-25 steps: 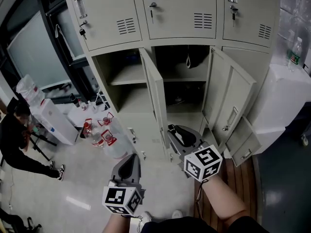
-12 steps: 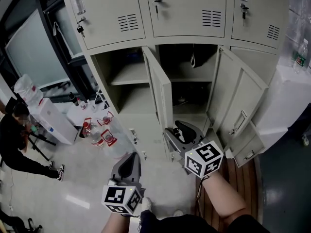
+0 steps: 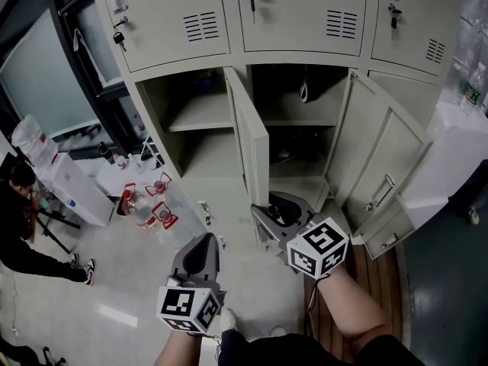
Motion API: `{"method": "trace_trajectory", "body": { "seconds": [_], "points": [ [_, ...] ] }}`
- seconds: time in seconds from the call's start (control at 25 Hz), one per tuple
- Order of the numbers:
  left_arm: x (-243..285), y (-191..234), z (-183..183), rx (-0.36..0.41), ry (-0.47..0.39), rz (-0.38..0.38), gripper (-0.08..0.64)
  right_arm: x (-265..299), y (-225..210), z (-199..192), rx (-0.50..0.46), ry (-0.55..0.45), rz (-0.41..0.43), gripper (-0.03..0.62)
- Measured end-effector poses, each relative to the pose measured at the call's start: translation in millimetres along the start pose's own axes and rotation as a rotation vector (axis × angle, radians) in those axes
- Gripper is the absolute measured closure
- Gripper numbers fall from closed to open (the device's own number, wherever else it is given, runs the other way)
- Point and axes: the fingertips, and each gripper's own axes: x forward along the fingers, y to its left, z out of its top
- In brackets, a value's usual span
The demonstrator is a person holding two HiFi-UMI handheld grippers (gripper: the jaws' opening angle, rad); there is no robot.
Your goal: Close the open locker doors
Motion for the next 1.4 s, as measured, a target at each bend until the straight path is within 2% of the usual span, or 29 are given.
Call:
{"method": "trace_trajectory", "body": {
  "seconds": [0.32,0.64,1.16,1.4],
  "points": [
    [-3,19,-1,-0.006,-0.010,-0.010,0.558,23,28,-4,-0.055,0.029,0.064,0.449],
    [-19,63,3,-0.008,-0.010,0.012,0.558,69,62,-4,-0.084,0.017,0.045,0.456],
    [-26,153,-1,-0.053,-0.012,0.024,0.558,162,89,-3,-0.081,0.013,-0.130,0.468],
    [-18,190,-9,-0.065,-0.002,0.005,0.558,199,91,-2,-0.085,0.004,-0.217,0.472]
  ]
}}
